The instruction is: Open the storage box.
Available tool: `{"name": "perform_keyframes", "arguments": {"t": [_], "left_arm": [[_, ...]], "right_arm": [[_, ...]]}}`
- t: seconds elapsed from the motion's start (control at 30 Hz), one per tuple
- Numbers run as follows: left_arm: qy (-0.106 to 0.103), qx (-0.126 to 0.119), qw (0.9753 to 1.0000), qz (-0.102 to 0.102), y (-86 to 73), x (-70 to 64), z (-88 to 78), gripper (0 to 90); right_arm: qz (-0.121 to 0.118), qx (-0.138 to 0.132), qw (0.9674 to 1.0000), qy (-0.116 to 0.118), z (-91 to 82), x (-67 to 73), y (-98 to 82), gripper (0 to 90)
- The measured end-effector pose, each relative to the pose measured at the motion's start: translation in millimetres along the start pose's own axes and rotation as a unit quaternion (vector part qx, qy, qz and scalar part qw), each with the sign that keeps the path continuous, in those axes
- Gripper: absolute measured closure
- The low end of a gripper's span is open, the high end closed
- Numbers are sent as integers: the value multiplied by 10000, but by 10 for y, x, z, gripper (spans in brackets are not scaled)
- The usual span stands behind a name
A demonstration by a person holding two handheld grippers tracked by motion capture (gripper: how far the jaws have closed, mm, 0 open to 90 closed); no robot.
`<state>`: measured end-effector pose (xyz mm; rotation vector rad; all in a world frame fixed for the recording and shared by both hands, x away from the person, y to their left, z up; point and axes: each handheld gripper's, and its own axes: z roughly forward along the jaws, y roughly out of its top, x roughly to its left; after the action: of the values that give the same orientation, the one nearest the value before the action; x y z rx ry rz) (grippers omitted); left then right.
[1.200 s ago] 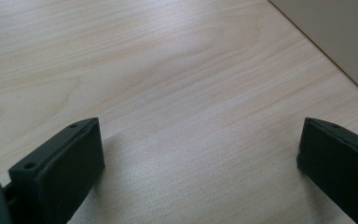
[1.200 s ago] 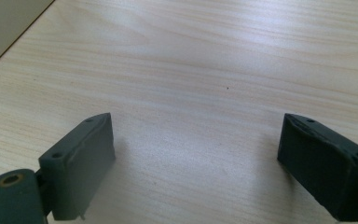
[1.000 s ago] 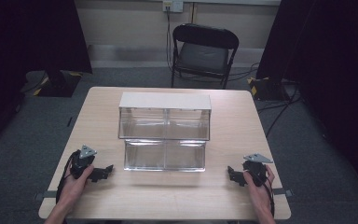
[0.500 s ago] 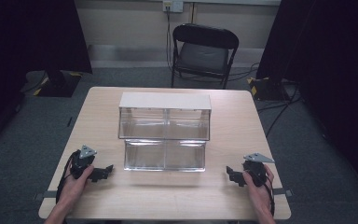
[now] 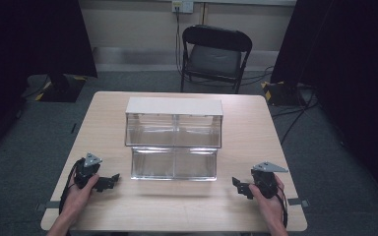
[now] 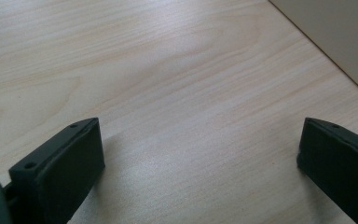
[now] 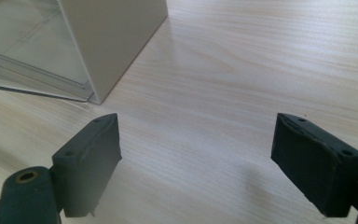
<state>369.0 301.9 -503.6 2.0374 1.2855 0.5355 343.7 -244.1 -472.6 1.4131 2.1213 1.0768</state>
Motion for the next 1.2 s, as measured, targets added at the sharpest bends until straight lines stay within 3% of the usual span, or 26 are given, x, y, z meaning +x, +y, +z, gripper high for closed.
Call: {"name": "perform_keyframes", "arguments": {"t": [0.27,0.5,0.6,1.2], "left_arm": [[3,-5,10000,-6,0,-2,0,0],[6,-10,10000,-15,-1,-5,0,1],[6,-4,10000,-6,-1,-3,-1,1],[8,-2,10000,-6,-1,-3,-1,1]], "right_arm": [[-131,-158,9994,267,-77,130,21,176],[-408,-146,9977,514,-107,302,20,178],[-422,-149,9970,636,-97,349,31,177],[-614,-100,9946,836,95,611,100,148]]}}
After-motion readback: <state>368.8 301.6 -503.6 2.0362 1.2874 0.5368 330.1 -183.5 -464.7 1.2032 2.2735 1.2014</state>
